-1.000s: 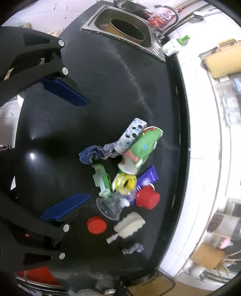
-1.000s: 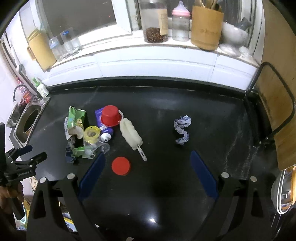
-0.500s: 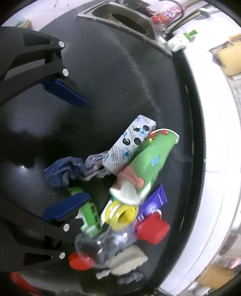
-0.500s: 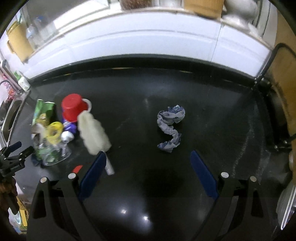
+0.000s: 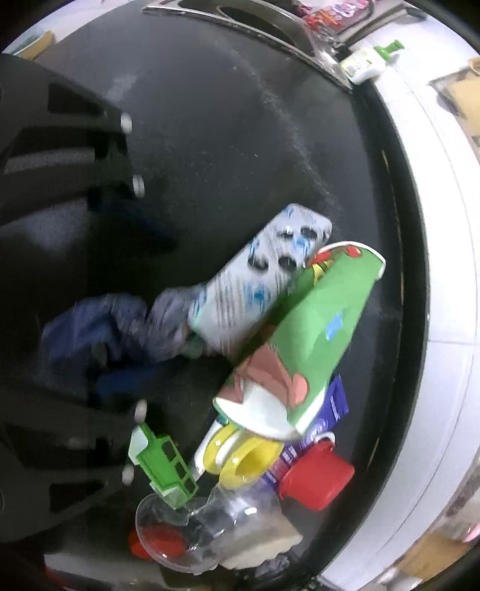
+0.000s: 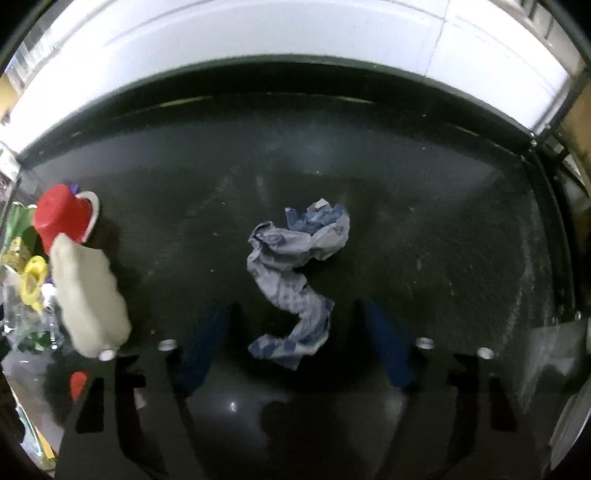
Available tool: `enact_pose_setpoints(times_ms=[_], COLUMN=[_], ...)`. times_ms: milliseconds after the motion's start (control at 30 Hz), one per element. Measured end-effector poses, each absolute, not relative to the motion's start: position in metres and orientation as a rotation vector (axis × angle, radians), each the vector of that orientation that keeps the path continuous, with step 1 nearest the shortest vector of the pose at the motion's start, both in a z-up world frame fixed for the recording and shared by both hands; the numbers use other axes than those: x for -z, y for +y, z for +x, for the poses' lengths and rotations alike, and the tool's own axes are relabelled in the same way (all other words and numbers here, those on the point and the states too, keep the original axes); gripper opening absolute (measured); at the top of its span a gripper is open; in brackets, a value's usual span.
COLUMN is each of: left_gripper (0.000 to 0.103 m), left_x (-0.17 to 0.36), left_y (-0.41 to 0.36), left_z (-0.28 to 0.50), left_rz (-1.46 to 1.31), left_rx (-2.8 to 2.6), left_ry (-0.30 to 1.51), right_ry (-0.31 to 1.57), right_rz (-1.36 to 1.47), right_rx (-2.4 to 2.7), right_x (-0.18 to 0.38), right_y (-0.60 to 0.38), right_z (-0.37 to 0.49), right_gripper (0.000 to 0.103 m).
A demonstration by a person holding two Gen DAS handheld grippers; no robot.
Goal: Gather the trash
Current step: 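Grasp the blue cloth with the left tool while the right tool grasps the crumpled cloth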
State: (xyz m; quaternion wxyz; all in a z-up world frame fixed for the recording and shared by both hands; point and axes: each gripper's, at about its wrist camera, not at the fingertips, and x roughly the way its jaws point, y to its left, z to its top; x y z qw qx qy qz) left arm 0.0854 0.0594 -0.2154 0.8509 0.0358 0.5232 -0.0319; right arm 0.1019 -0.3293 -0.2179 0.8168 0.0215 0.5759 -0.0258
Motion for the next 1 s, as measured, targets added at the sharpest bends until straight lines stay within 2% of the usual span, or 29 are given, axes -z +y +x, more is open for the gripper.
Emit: enact_pose_setpoints(times_ms=[33, 67, 100, 267, 600, 700, 767, 867, 1000], left_gripper=[0.031, 0.03, 0.03, 0.029, 0.029, 0.029, 0.029, 0.029, 0.029], left_x=[0.214, 0.214, 0.214, 0.201, 0.137, 0.137, 0.146, 0.116, 0.134], left_y=[0.058, 0.057, 0.056, 0.059, 0.062, 0.065, 0.061, 0.055, 0.055], left_z=[0.085, 0.084, 0.083, 0.068, 0.026, 0.025, 0.027, 0.025, 0.033], left_rz=[0.084, 0.089, 0.082, 0.036, 0.001, -0.088, -0.037, 0.011, 0.022], left_rx=[0.073, 0.075, 0.081, 0.079, 0.072, 0.108, 0.092, 0.09, 0.08], left_ry=[1.101, 1.106, 1.112, 1.114, 1.094, 1.131, 1.154, 1.056, 1.11], right_ry=[1.219, 1.208, 1.219, 1.194, 1.103, 1.11, 1.113, 1.087, 1.096], right_rz=[0.041, 0.037, 0.026, 0.03, 0.028, 0.028, 0.016, 0.0, 0.017], right_rx=[0.051, 0.04, 0.04, 0.015, -0.061, -0.067, -0.074, -0.087, -0.098], right_x=[0.217, 0.214, 0.213, 0.201, 0.131, 0.125, 0.123, 0.113, 0.115], right_y=[-0.329, -0.328, -0.326, -0.319, -0.296, -0.29, -0.284, -0.279, -0.276], right_z=[0.102, 0.101, 0.102, 0.094, 0.055, 0.049, 0.047, 0.041, 0.035], right_gripper=[0.055, 0.02, 0.011, 0.011, 0.01, 0.011, 0.01, 0.01, 0.011])
